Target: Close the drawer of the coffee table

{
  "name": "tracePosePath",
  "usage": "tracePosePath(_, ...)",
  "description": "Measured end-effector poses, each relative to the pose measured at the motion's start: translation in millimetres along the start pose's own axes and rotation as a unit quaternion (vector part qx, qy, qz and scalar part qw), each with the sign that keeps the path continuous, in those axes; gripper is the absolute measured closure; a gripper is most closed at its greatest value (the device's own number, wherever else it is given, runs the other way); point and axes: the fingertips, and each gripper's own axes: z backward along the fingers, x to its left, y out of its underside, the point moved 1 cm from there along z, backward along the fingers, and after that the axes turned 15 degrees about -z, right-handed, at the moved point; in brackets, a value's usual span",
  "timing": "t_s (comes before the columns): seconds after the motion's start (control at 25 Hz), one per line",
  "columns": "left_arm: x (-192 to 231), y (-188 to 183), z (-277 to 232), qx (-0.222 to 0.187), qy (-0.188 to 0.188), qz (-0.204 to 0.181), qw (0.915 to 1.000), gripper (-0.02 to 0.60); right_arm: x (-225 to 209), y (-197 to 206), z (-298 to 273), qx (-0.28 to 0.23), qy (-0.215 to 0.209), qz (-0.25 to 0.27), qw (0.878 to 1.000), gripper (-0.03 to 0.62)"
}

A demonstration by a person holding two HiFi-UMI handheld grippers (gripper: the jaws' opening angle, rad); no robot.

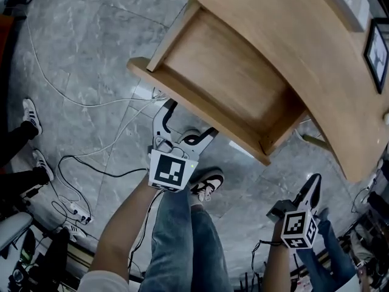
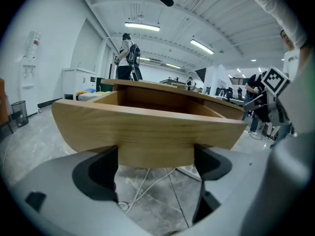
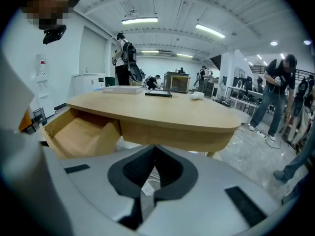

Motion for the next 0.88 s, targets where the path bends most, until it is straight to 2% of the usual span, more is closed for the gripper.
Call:
tracePosePath(0.4,1.3,-5.0,1.7,0.021,0.001,0.001,0.9998,0.1,-9.1,15.9,0.6,0.016,0.022,-0.014,1.0,0.592)
tracePosePath(0.68,4.6,-19.2,7.9,0.009,-0.004,-0.003,1.0,0.1,-8.8,19.7,-0.7,0.015,0.026,-0.02,0.999,0.592)
tracePosePath(0.88,3.2,-22.2,9.6,0.023,-0.003,0.006,0.9997,0.1,-10.5,22.1,5.1,0.016,0.038,-0.033,0.999,0.592)
